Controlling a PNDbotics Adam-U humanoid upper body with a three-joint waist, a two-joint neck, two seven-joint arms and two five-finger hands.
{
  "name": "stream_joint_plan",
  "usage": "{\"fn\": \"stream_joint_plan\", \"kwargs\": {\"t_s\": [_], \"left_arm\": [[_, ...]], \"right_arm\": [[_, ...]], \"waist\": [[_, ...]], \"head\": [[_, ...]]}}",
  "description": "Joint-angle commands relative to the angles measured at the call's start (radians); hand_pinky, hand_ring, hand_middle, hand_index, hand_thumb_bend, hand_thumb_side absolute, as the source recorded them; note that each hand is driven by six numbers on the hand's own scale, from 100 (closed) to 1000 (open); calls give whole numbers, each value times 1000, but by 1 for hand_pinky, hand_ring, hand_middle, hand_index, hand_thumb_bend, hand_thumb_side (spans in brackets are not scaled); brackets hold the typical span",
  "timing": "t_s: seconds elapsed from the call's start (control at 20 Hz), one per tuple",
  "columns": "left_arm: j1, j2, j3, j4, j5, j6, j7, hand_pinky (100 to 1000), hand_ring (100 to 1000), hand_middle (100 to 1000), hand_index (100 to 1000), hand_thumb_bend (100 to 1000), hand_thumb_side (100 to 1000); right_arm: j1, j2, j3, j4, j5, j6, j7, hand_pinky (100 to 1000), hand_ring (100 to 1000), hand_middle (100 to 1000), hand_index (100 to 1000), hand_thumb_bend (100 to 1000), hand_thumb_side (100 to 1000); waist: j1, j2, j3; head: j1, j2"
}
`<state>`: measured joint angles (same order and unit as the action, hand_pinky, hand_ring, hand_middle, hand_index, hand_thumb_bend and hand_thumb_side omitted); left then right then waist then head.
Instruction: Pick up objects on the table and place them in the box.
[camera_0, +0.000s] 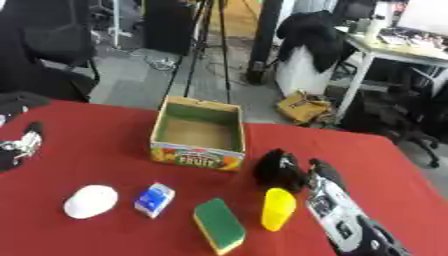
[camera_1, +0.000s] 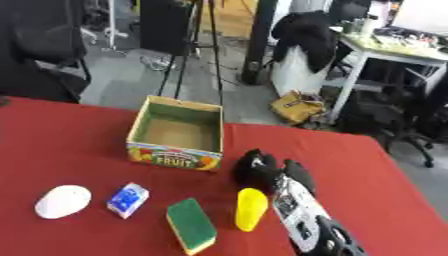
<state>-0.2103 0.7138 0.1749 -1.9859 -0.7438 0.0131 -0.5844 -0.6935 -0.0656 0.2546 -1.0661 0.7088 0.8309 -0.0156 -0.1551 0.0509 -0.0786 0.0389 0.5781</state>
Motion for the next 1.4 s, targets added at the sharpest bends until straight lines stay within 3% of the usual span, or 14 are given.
{"fn": "stream_joint_plan", "kwargs": {"t_s": [0.05, 0.6, 1.0, 1.4], "left_arm": [[-18, 30, 3, -14, 5, -2, -8, 982, 994, 937, 1000, 100, 1000], [-29, 21, -6, -14, 16, -12, -29, 982, 994, 936, 1000, 100, 996], [-37, 16, -12, -14, 19, -21, -38, 981, 994, 936, 1000, 100, 994], [-35, 10, -13, -14, 19, -22, -40, 981, 994, 937, 1000, 100, 992]], "right_arm": [[-14, -4, -13, -15, -19, 3, -19, 872, 1000, 918, 1000, 451, 1000], [-22, 20, -37, 28, -60, 22, -69, 874, 1000, 919, 1000, 453, 1000], [-37, 24, -48, 85, -57, 20, -100, 875, 1000, 918, 1000, 447, 1000], [-48, 20, -64, 129, -49, 21, -154, 859, 979, 893, 971, 449, 1000]], "waist": [[12, -8, 0], [14, -7, 31], [21, -1, 58], [26, 6, 70]], "head": [[-8, 6], [-14, -32], [-25, -21], [-25, -34]]}}
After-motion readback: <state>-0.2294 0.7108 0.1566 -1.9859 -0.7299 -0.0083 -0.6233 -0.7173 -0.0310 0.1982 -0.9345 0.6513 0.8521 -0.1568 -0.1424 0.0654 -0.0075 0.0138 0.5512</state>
